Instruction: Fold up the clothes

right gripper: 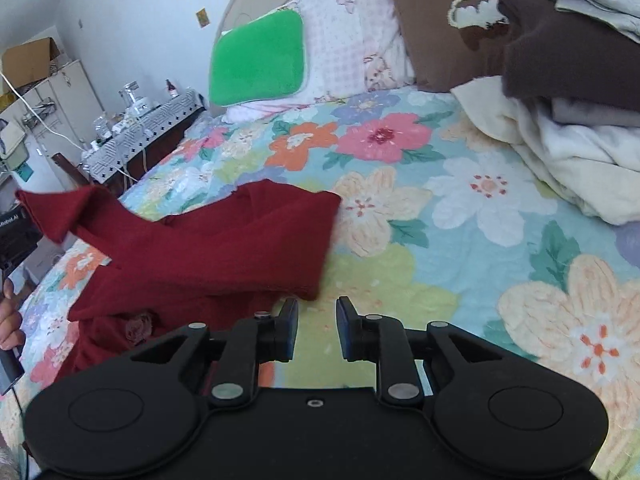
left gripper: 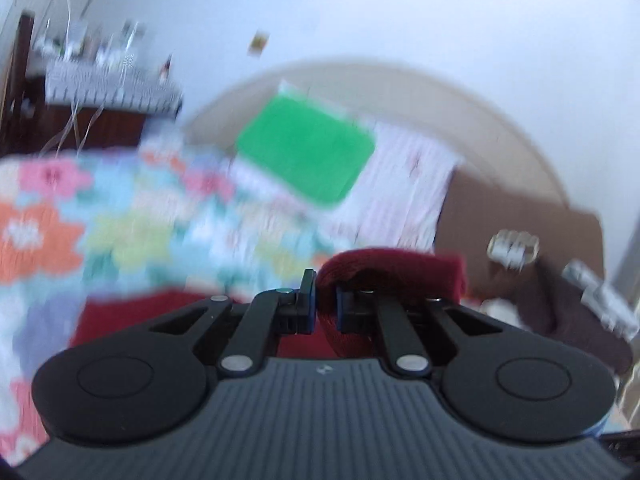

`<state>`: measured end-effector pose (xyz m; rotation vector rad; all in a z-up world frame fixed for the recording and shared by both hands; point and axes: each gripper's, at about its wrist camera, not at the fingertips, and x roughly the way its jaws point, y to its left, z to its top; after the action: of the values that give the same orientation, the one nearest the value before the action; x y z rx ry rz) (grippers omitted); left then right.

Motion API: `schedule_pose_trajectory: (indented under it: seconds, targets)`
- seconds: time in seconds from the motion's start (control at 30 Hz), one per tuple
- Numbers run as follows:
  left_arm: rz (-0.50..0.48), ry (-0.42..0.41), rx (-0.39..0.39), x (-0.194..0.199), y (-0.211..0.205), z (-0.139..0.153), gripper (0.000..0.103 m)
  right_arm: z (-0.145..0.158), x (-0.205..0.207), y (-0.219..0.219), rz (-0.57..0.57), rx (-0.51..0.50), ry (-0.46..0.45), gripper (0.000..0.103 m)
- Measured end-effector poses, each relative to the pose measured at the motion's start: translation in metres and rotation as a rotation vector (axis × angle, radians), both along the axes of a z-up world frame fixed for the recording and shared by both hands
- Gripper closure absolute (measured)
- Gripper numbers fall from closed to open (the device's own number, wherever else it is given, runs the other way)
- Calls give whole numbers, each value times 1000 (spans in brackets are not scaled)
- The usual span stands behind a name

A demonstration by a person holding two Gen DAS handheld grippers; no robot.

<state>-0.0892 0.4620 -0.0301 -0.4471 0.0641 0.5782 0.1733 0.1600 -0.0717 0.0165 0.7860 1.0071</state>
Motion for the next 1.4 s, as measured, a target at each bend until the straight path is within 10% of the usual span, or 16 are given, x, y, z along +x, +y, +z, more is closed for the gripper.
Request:
schedule_pose_trajectory:
  seconds: [0.27,0.53,0.73,0.8,1.07,1.17,1.3,1.4]
  targets:
    - [161,196,-486,-21,65,-71,91,-19,-6,53,-21,-20,37,77]
    - [142,216,-494,-19,78,-68,91,-25,1,69,-119,-39,60,74]
    - [215,317,-499,-26,85,-62,62,-19,-8,69,-124,-38,35,65]
    - [239,353,-510,-30,91,-60,43,-9,-25,81,7,-72,-4,64]
    - [277,363,-506,-35,107,-63,43,8,-85,113,208,-163,-168,65]
    - [249,415,-475,-22,104,-73,47,5,-88,116,190,-172,-160,65]
    - [228,472,-392,-11,99,-79,93,2,-91,115,156,-180,-128,65]
    - [239,454,-305,-12,90,-64,93,4,-96,111,148,-179,-128,65]
